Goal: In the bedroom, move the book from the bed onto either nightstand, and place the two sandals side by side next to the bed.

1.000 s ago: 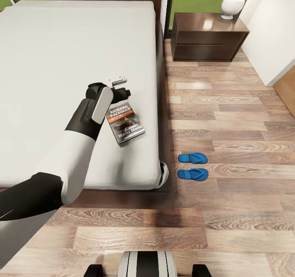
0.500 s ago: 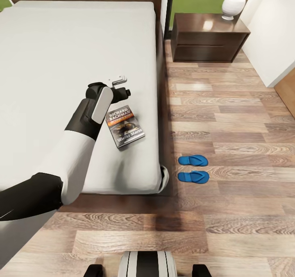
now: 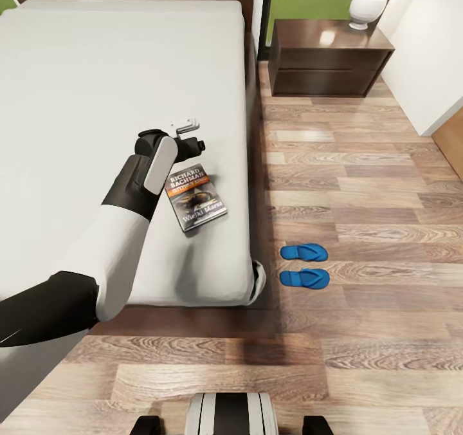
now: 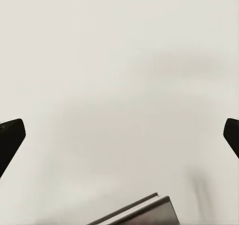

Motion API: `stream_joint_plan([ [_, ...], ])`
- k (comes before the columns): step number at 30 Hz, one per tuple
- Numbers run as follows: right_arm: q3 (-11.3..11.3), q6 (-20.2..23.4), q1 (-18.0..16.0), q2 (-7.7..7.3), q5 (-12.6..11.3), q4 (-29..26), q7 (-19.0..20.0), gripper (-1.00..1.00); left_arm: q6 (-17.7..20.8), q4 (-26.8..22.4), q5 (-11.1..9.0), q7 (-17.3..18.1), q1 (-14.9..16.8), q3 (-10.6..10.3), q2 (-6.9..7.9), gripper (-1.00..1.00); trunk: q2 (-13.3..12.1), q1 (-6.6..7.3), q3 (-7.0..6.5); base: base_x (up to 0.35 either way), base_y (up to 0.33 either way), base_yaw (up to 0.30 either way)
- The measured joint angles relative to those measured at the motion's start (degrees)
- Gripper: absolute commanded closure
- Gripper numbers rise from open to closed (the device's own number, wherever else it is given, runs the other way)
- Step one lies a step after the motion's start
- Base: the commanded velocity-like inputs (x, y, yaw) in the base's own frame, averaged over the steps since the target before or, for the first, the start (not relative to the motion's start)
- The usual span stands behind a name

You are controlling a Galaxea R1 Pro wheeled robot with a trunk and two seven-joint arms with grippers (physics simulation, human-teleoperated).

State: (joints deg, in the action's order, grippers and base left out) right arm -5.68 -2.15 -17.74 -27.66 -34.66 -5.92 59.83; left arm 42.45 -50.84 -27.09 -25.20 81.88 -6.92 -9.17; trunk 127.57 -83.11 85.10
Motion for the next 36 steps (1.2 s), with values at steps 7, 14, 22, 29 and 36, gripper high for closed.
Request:
stream_joint_plan([
  [7,0.0,0.0,0.0,0.00,0.0,0.0,0.0,-1.00,0.0,0.1,0.0,0.0,0.0,0.0,-0.01,-1.00,2.8,-1.54,1.26,0.000,0.000,0.000],
  [14,0.0,0.0,0.0,0.00,0.0,0.0,0.0,-1.00,0.0,0.0,0.0,0.0,0.0,0.0,-0.01,-1.00,5.2,-2.86,2.34,0.000,0.000,0.000],
  [22,0.0,0.0,0.0,0.00,0.0,0.0,0.0,-1.00,0.0,0.0,0.0,0.0,0.0,0.0,0.00,-1.00,5.2,-2.86,2.34,0.000,0.000,0.000],
  [29,0.0,0.0,0.0,0.00,0.0,0.0,0.0,-1.00,0.0,0.0,0.0,0.0,0.0,0.0,0.01,-1.00,5.2,-2.86,2.34,0.000,0.000,0.000],
  [36,0.0,0.0,0.0,0.00,0.0,0.0,0.0,-1.00,0.0,0.0,0.0,0.0,0.0,0.0,0.00,-1.00,5.2,-2.88,2.34,-0.143,0.000,0.000],
])
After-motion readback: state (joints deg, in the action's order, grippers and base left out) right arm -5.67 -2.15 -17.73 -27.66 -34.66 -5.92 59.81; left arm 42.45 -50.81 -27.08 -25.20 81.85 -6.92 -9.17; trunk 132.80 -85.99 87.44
